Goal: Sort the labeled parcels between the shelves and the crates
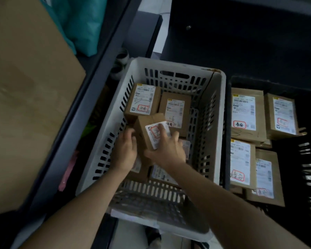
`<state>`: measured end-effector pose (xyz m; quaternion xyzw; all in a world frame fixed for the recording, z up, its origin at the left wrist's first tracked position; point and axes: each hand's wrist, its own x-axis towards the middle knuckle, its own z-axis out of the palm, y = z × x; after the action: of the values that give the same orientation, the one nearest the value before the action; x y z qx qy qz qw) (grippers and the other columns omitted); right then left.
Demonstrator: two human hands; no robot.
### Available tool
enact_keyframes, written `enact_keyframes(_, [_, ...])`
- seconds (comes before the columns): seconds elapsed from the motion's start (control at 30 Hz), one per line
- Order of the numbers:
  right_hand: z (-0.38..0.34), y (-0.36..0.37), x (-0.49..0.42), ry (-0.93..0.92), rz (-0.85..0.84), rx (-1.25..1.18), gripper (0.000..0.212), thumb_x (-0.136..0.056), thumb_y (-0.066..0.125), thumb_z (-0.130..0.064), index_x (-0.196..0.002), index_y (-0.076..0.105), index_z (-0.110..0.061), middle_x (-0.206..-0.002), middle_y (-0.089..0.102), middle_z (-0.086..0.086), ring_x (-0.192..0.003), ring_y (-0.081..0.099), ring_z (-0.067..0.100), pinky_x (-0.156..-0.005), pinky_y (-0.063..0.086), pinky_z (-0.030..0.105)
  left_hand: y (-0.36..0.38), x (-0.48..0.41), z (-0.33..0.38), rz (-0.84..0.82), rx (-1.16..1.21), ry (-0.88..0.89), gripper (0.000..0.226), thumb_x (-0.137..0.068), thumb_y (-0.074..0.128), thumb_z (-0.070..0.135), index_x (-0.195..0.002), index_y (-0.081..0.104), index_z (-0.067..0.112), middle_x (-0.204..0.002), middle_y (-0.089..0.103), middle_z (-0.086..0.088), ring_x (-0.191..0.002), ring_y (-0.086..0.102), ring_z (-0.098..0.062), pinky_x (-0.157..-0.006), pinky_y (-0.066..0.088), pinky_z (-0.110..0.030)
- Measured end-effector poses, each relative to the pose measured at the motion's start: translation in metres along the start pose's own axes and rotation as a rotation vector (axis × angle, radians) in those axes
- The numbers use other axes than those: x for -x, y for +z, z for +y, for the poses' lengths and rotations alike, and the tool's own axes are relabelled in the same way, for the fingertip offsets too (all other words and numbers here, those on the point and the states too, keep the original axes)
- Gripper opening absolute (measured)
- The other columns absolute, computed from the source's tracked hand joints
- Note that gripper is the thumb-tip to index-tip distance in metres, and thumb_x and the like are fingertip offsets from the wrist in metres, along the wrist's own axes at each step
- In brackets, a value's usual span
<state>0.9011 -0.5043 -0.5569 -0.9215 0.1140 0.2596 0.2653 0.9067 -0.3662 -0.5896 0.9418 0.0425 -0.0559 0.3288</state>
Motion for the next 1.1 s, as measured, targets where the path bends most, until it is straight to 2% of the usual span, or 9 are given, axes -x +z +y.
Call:
enact_keyframes(0.07, [-0.022,0.017,-0.002,0.033,0.001,-0.141,0.094,-0.083,0.061,-0.054,-0.152,0.001,-0.032,-0.140,0.022,0.015,-0.128,0.032,0.042,-0.096,0.040,0.047,-0.011,-0.003,-0.005,-0.005,-0.009,0.010,0.033,-0.098,0.040,0.016,-0.129,0.048,0.008,-0.130,0.047,-0.016,-0.116,0.048,-0.031,-0.092,0.044,-0.042])
enact_keyframes(0.13, [-0.038,0.030,-0.010,0.038,-0.038,-0.332,0.082,-0.091,0.057,-0.040,-0.153,0.004,-0.023,-0.142,0.025,0.018,-0.127,0.039,0.044,-0.099,0.041,0.047,-0.018,-0.006,-0.016,-0.080,-0.096,0.073,0.038,-0.096,0.044,0.014,-0.133,0.047,0.010,-0.136,0.044,-0.015,-0.124,0.043,-0.033,-0.100,0.041,-0.043])
enact_keyframes(0.23, [-0.046,0.038,-0.027,0.016,-0.112,-0.433,0.052,-0.094,0.053,-0.019,-0.140,0.031,-0.010,-0.133,0.048,0.020,-0.119,0.053,0.039,-0.096,0.047,0.046,-0.024,-0.007,-0.034,-0.157,-0.299,0.166,0.050,-0.092,0.051,0.014,-0.141,0.040,0.012,-0.147,0.036,-0.009,-0.133,0.033,-0.033,-0.110,0.032,-0.044])
enact_keyframes(0.3, [-0.044,0.038,-0.037,0.009,-0.132,-0.385,0.037,-0.096,0.052,-0.015,-0.130,0.042,-0.007,-0.125,0.059,0.018,-0.110,0.060,0.035,-0.093,0.051,0.046,-0.026,-0.008,-0.040,-0.184,-0.419,0.200,0.055,-0.092,0.052,0.019,-0.143,0.035,0.014,-0.149,0.031,-0.006,-0.135,0.028,-0.031,-0.110,0.030,-0.042])
enact_keyframes(0.4, [-0.044,0.034,-0.047,-0.013,-0.162,-0.292,0.033,-0.097,0.051,-0.016,-0.128,0.047,-0.006,-0.123,0.061,0.017,-0.109,0.061,0.032,-0.090,0.052,0.042,-0.025,-0.010,-0.039,-0.207,-0.528,0.165,0.059,-0.094,0.049,0.028,-0.147,0.026,0.017,-0.149,0.026,-0.006,-0.137,0.024,-0.028,-0.109,0.034,-0.042])
enact_keyframes(0.5, [-0.043,0.023,-0.046,-0.088,-0.154,-0.088,0.034,-0.096,0.052,-0.023,-0.127,0.049,-0.009,-0.126,0.056,0.015,-0.112,0.057,0.033,-0.093,0.051,0.045,-0.027,-0.009,-0.033,-0.236,-0.550,0.107,0.060,-0.094,0.049,0.029,-0.147,0.024,0.017,-0.148,0.028,-0.007,-0.135,0.027,-0.029,-0.109,0.035,-0.044])
enact_keyframes(0.67, [-0.025,-0.016,-0.012,-0.280,-0.051,0.275,0.039,-0.099,0.045,-0.027,-0.137,0.043,-0.017,-0.133,0.044,0.012,-0.122,0.046,0.036,-0.092,0.048,0.048,-0.053,0.013,-0.007,-0.249,-0.541,0.071,0.052,-0.095,0.045,0.025,-0.144,0.032,0.018,-0.143,0.034,-0.006,-0.129,0.033,-0.028,-0.103,0.040,-0.043])
enact_keyframes(0.9, [-0.022,-0.095,0.074,-0.569,0.130,0.539,0.038,-0.100,0.042,-0.031,-0.135,0.045,-0.016,-0.135,0.047,0.012,-0.124,0.044,0.036,-0.099,0.041,0.048,-0.124,0.085,0.079,-0.067,-0.651,0.112,0.028,-0.094,0.045,0.022,-0.121,0.052,0.014,-0.116,0.054,-0.007,-0.108,0.050,-0.026,-0.083,0.047,-0.037])
enact_keyframes(1.1, [-0.058,-0.173,0.166,-0.886,0.373,0.552,0.039,-0.098,0.045,-0.035,-0.134,0.048,-0.018,-0.129,0.052,0.008,-0.123,0.047,0.034,-0.098,0.042,0.046,-0.209,0.161,0.151,0.153,-0.680,0.120,0.021,-0.094,0.044,0.022,-0.109,0.054,0.012,-0.110,0.055,-0.007,-0.105,0.050,-0.025,-0.082,0.046,-0.037])
